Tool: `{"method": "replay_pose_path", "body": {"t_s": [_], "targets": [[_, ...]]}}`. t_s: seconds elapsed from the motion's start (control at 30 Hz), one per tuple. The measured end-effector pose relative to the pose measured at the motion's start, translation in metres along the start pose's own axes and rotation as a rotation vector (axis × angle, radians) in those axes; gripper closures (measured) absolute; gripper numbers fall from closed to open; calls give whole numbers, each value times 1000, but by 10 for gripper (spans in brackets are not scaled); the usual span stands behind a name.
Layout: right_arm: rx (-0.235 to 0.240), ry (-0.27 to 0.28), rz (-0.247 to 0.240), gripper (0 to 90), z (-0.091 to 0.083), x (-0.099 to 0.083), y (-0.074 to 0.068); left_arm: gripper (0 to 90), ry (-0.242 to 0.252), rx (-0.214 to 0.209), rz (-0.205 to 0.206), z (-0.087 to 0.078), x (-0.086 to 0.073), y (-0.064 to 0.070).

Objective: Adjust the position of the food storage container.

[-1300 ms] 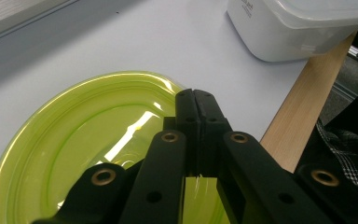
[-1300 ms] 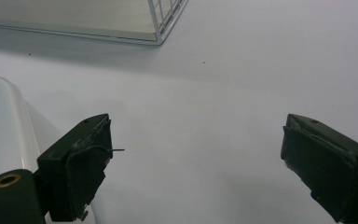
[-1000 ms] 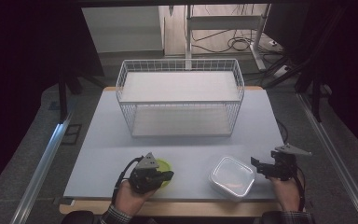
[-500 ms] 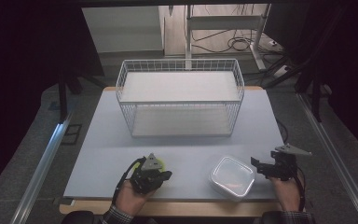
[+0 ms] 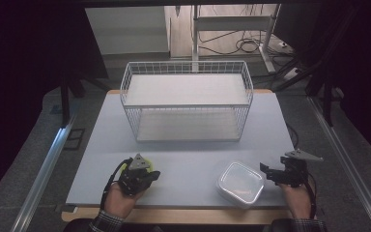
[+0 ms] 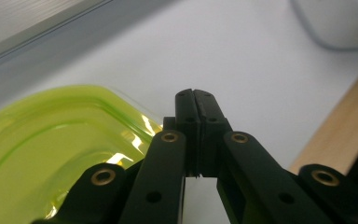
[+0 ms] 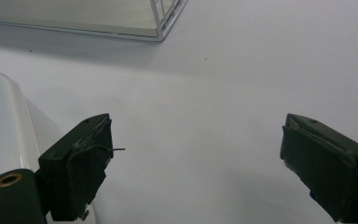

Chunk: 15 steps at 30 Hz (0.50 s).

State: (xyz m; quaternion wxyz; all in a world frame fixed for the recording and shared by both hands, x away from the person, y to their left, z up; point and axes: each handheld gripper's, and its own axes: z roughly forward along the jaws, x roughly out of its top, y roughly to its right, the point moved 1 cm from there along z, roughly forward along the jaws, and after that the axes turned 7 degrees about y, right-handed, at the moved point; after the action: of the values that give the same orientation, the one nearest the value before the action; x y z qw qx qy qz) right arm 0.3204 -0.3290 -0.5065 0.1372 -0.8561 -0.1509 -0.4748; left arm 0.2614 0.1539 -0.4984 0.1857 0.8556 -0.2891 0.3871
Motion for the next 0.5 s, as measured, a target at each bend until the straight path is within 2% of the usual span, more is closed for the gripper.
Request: {"method": "replay_pose_path", "body": {"t_s": [0.03, 0.27, 0.3, 0.5], "targets": [[-1, 0, -1, 97, 0, 0, 0, 897, -4, 14, -14, -3, -4, -6], [-1, -2, -2, 97, 0, 0, 0, 896, -8, 64, -55, -13, -13, -24], [0, -2, -4, 97, 1, 0, 0, 895, -1, 76, -72, -16, -16, -29], [4, -4, -1, 97, 1, 0, 0, 894, 5, 98, -103, -23, -21, -39]]}}
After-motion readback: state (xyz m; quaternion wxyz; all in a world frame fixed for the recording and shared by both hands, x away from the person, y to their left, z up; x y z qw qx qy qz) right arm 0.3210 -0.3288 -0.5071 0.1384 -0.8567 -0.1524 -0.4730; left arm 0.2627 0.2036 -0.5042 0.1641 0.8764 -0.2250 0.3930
